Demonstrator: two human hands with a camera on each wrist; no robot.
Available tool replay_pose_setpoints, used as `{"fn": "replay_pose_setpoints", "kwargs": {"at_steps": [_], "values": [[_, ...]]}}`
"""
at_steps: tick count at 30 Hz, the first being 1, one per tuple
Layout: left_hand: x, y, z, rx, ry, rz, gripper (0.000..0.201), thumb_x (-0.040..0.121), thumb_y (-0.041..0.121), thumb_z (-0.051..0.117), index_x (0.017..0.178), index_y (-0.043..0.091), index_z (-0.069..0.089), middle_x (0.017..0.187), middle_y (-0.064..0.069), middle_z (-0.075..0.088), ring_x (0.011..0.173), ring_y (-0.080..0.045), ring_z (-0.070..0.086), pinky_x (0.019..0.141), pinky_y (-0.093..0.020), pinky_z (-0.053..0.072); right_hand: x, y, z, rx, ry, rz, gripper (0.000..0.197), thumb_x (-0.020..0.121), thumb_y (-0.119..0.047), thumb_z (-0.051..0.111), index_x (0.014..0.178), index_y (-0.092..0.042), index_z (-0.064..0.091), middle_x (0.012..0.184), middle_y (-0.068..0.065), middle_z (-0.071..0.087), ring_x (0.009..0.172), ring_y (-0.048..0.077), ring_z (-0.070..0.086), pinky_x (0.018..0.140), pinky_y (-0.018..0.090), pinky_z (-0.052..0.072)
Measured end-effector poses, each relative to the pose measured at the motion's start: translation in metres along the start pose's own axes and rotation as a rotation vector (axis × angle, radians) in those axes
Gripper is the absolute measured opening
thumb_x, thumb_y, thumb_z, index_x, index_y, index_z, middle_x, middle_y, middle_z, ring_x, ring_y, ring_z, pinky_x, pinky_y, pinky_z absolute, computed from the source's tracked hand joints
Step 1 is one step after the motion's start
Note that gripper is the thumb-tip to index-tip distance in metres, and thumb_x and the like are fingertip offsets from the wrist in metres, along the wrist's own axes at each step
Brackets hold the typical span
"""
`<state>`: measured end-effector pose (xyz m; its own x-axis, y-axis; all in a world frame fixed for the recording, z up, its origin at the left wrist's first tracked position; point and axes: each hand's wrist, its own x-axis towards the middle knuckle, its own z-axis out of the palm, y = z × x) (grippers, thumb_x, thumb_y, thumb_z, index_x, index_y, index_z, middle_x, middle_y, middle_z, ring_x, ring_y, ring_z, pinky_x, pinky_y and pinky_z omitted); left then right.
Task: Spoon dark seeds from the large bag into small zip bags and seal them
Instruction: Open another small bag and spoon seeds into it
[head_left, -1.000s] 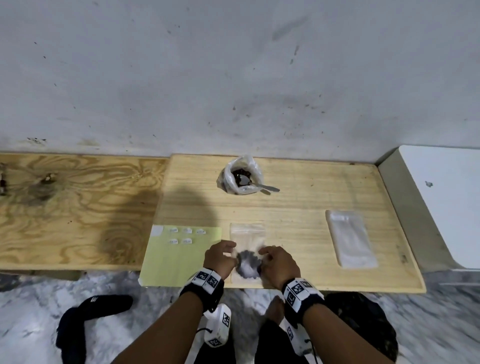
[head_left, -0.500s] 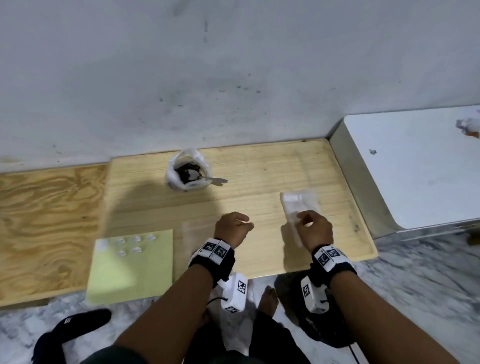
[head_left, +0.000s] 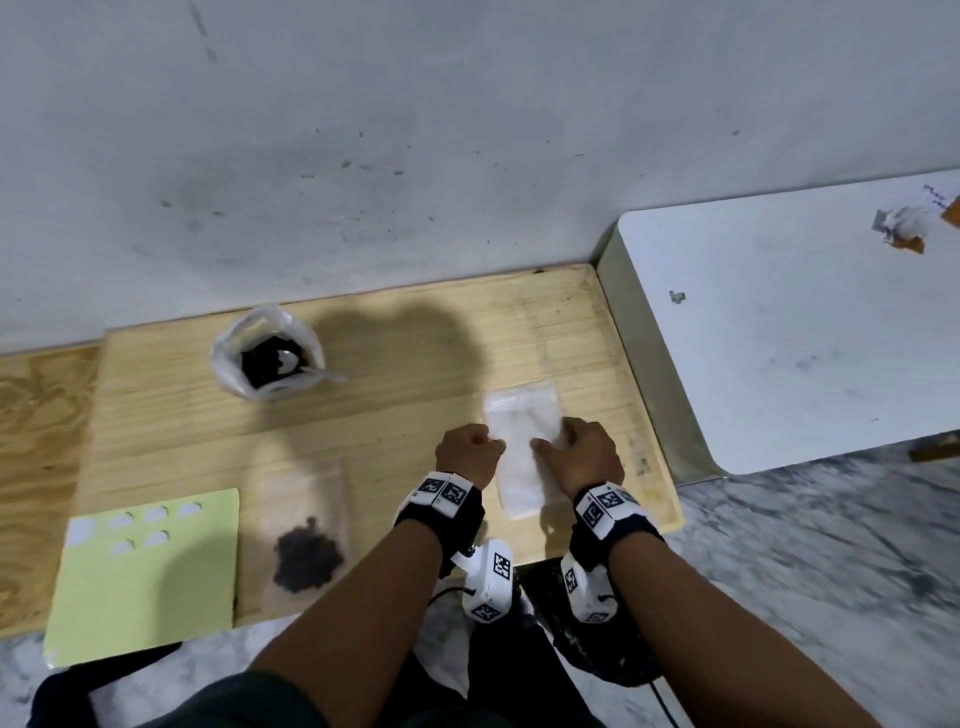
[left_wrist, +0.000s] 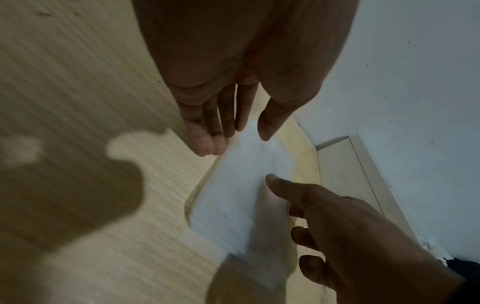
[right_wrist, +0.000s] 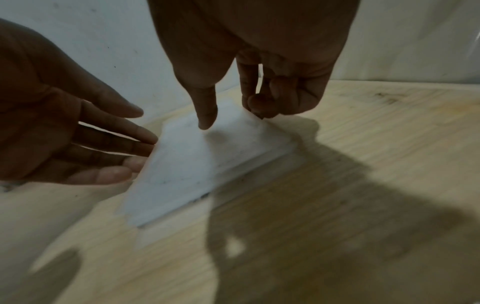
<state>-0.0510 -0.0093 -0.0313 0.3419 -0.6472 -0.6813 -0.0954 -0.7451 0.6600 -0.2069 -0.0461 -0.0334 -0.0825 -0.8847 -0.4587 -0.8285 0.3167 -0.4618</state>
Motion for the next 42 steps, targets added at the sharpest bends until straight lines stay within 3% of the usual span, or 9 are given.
{"fn": "replay_pose_setpoints", "kwargs": {"at_steps": [4,6,14,20,26,31,35,38,42], "values": [[0.003,-0.001,0.000,-0.095,0.038,-0.027,0.035,0.071,0.023,0.075,0.104,0.015,0.072,0.106,-0.008,0.073,0.101,-0.030,0.069,0.093,-0.045,0.055,-0.004,0.004,0.004,0.025,0.036,-0.039,0.054,0.084,-0.052,0.066,0.130,-0.023,0.061,0.131,0.002,0.054,0.116,0.025,0.059,0.092,0.034,0.048],[0.003,-0.003,-0.002,-0.137,0.052,-0.026,0.025,0.074,0.018,0.075,0.098,0.016,0.071,0.104,-0.010,0.073,0.100,-0.033,0.068,0.092,-0.047,0.055,-0.007,0.004,0.003,0.140,0.088,-0.040,0.047,0.087,-0.045,0.068,0.128,-0.023,0.062,0.131,0.001,0.054,0.116,0.022,0.058,0.094,0.031,0.046],[-0.019,0.006,-0.016,-0.273,0.140,0.204,0.025,0.082,0.009,0.070,0.094,0.027,0.057,0.086,-0.007,0.071,0.069,-0.021,0.064,0.071,-0.038,0.056,-0.012,-0.008,-0.002,0.597,0.169,-0.061,0.009,0.084,-0.013,0.073,0.079,-0.020,0.071,0.074,-0.006,0.068,0.072,0.011,0.062,0.070,0.023,0.047],[-0.031,0.015,-0.064,-0.219,0.198,0.445,0.037,0.089,-0.006,0.056,0.090,0.031,0.056,0.086,-0.006,0.071,0.064,-0.019,0.065,0.060,-0.029,0.053,-0.024,-0.053,-0.009,0.624,-0.203,-0.210,0.018,0.079,-0.003,0.077,0.090,-0.016,0.070,0.074,-0.002,0.064,0.067,0.008,0.058,0.071,0.024,0.046],[-0.038,0.010,-0.157,0.055,0.037,0.574,0.040,0.083,-0.009,0.048,0.088,0.029,0.061,0.079,0.004,0.070,0.064,-0.017,0.061,0.066,-0.032,0.053,-0.047,-0.126,-0.005,0.423,-0.164,-0.421,0.032,0.084,-0.022,0.074,0.114,-0.031,0.068,0.097,-0.010,0.070,0.072,0.009,0.059,0.072,0.022,0.047],[-0.042,-0.002,-0.240,0.208,0.032,0.625,0.044,0.079,-0.007,0.052,0.082,0.035,0.060,0.080,0.011,0.069,0.077,-0.015,0.062,0.074,-0.036,0.052,-0.071,-0.197,0.017,0.230,-0.458,-0.457,0.008,0.078,-0.004,0.076,0.085,-0.009,0.078,0.075,-0.004,0.071,0.074,0.008,0.062,0.072,0.021,0.046],[-0.045,-0.020,-0.287,0.290,0.346,0.726,0.018,0.072,0.028,0.069,0.080,0.040,0.059,0.096,0.024,0.060,0.101,-0.009,0.056,0.086,-0.034,0.044,-0.103,-0.244,0.037,0.376,-0.542,-0.396,0.013,0.077,0.004,0.077,0.089,0.000,0.075,0.065,-0.001,0.065,0.048,-0.005,0.053,0.044,0.007,0.035],[-0.048,-0.027,-0.315,0.268,0.532,0.685,0.025,0.071,0.047,0.077,0.065,0.035,0.055,0.078,0.020,0.059,0.084,-0.006,0.056,0.078,-0.030,0.042,-0.124,-0.274,0.062,0.460,-0.524,-0.381,0.018,0.074,-0.002,0.081,0.091,-0.002,0.075,0.070,-0.002,0.068,0.054,-0.002,0.057,0.042,0.013,0.032],[-0.048,-0.031,-0.333,0.125,0.331,0.596,0.039,0.085,0.039,0.071,0.060,0.010,0.061,0.055,0.001,0.066,0.055,-0.011,0.063,0.064,-0.032,0.054,-0.143,-0.297,0.086,0.439,-0.545,-0.392,0.012,0.075,-0.008,0.082,0.079,-0.017,0.075,0.074,-0.007,0.072,0.065,0.001,0.061,0.047,0.020,0.028]]}}
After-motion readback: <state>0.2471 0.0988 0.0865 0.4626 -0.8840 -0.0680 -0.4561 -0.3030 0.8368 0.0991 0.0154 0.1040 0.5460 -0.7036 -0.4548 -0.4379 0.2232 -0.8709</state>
